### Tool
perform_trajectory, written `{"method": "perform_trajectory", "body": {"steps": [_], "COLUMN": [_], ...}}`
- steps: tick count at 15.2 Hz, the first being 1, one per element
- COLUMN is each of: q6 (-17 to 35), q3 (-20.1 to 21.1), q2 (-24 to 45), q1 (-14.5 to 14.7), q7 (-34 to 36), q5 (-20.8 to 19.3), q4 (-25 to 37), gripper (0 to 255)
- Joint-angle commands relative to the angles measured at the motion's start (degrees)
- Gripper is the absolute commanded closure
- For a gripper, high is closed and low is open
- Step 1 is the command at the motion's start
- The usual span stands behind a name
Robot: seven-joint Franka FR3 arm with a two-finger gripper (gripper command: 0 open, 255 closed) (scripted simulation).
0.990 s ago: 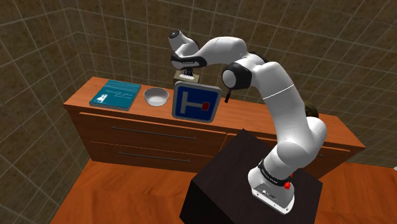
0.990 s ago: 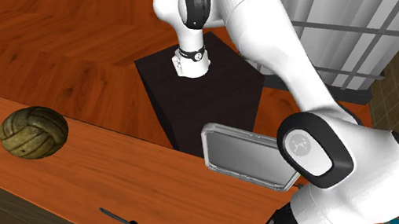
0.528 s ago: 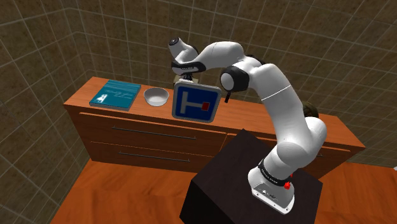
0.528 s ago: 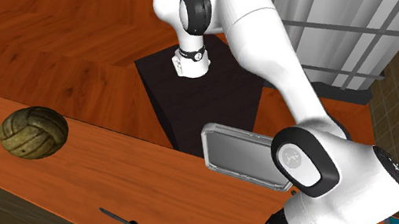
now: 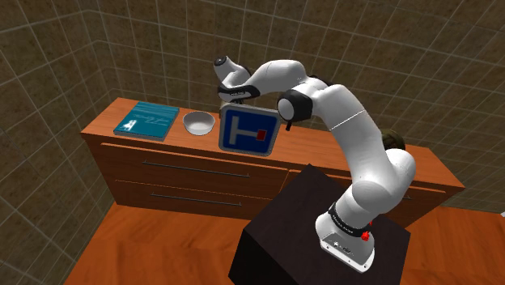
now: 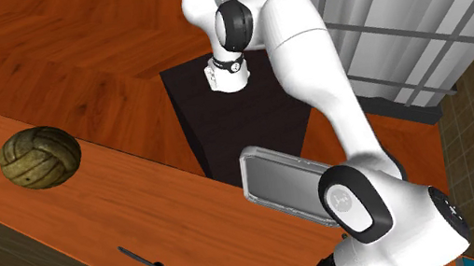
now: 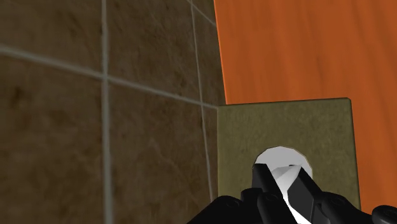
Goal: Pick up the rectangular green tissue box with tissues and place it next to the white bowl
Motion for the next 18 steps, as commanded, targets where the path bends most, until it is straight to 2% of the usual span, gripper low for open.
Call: {"method": "perform_trajectory", "body": {"steps": [1,11,12,13,16,17,18], "q6": [1.08,1.69,1.84,0.68,-0.92,1.7,0.98], "q3": [-0.11,-0.3,-0.33,-0.22,-0.09,-0.32,-0.24], "q2": [0.87,2.2,2.46,5.48,6.43,2.2,0.77], "q1": [0.0,0.02,-0.03,0.0,-0.72,0.03,0.63], "q7": [0.64,1.0,1.07,0.78,-0.85,1.0,1.15], "q5": [-0.24,-0.14,-0.16,0.24,0.74,-0.12,-0.11], "q4": [-0.8,-0.17,-0.05,4.09,7.1,-0.18,-1.11], "gripper": [255,255,0,0,0,0,0]}}
